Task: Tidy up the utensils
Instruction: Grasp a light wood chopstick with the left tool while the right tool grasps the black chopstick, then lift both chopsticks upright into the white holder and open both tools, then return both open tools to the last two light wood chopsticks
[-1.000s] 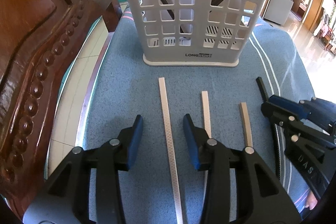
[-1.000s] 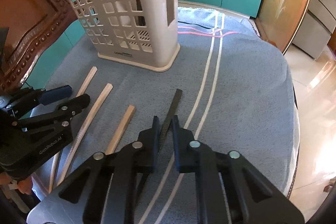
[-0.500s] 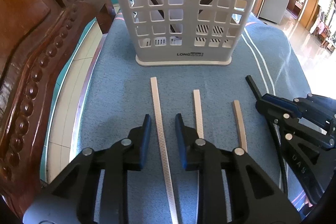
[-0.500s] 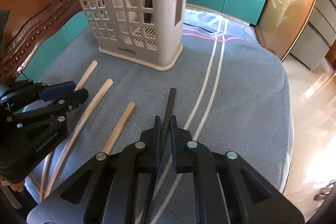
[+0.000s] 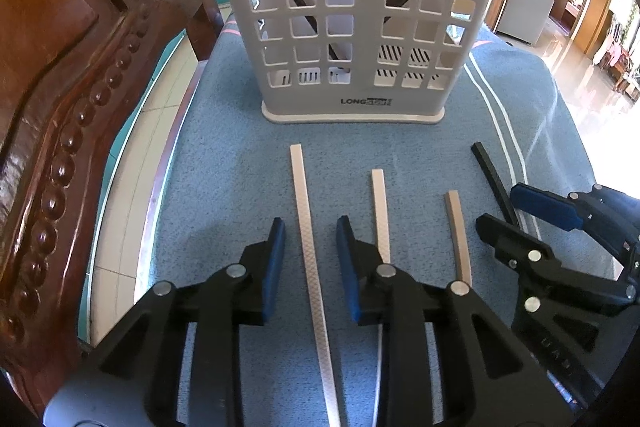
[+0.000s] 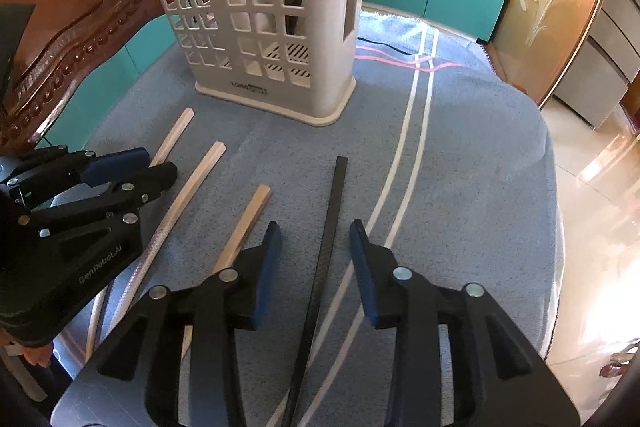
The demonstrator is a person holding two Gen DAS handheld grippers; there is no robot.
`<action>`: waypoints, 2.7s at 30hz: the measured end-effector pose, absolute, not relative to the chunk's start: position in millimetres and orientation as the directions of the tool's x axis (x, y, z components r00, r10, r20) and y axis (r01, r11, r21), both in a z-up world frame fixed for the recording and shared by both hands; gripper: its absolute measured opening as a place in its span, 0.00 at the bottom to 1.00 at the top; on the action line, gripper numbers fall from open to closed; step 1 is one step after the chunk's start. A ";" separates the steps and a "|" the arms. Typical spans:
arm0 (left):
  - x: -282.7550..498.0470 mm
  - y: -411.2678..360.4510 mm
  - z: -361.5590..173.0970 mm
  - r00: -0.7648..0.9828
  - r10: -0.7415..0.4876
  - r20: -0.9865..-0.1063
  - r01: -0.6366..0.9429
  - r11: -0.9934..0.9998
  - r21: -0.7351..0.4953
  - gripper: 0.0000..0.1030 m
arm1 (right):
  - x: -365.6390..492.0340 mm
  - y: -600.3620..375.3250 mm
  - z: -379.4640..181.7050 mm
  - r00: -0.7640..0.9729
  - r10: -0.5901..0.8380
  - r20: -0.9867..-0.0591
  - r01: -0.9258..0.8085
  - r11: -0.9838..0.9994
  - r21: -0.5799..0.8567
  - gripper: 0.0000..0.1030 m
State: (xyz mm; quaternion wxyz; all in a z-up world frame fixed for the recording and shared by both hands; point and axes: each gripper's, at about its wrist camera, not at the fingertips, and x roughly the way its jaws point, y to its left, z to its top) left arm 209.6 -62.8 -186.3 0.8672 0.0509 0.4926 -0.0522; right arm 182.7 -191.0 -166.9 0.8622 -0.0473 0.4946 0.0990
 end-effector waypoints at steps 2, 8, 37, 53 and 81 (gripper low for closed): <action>208.6 -64.2 -186.1 0.510 -0.042 -0.859 0.142 0.989 0.036 0.26 | 182.9 -192.7 -166.4 0.495 0.119 -0.860 -0.211 0.977 0.014 0.28; 206.0 -72.4 -185.3 0.517 -0.054 -0.854 0.159 0.987 0.034 0.08 | 185.6 -202.8 -165.1 0.499 0.147 -0.854 -0.198 0.979 0.053 0.07; 162.8 -0.8 91.2 0.921 -0.256 -0.292 0.189 0.953 -0.237 0.06 | 155.2 -273.2 97.7 0.879 0.440 -0.183 -0.352 0.859 0.371 0.06; 218.3 -21.3 35.6 0.943 -0.096 -0.318 0.050 0.988 -0.149 0.07 | 192.7 -242.4 45.9 0.907 0.325 -0.269 -0.257 0.931 0.258 0.07; 171.3 -10.3 -87.8 0.804 -0.132 -0.580 0.088 0.991 -0.103 0.27 | 173.0 -168.3 -154.0 0.468 0.222 -0.856 -0.239 0.964 0.119 0.13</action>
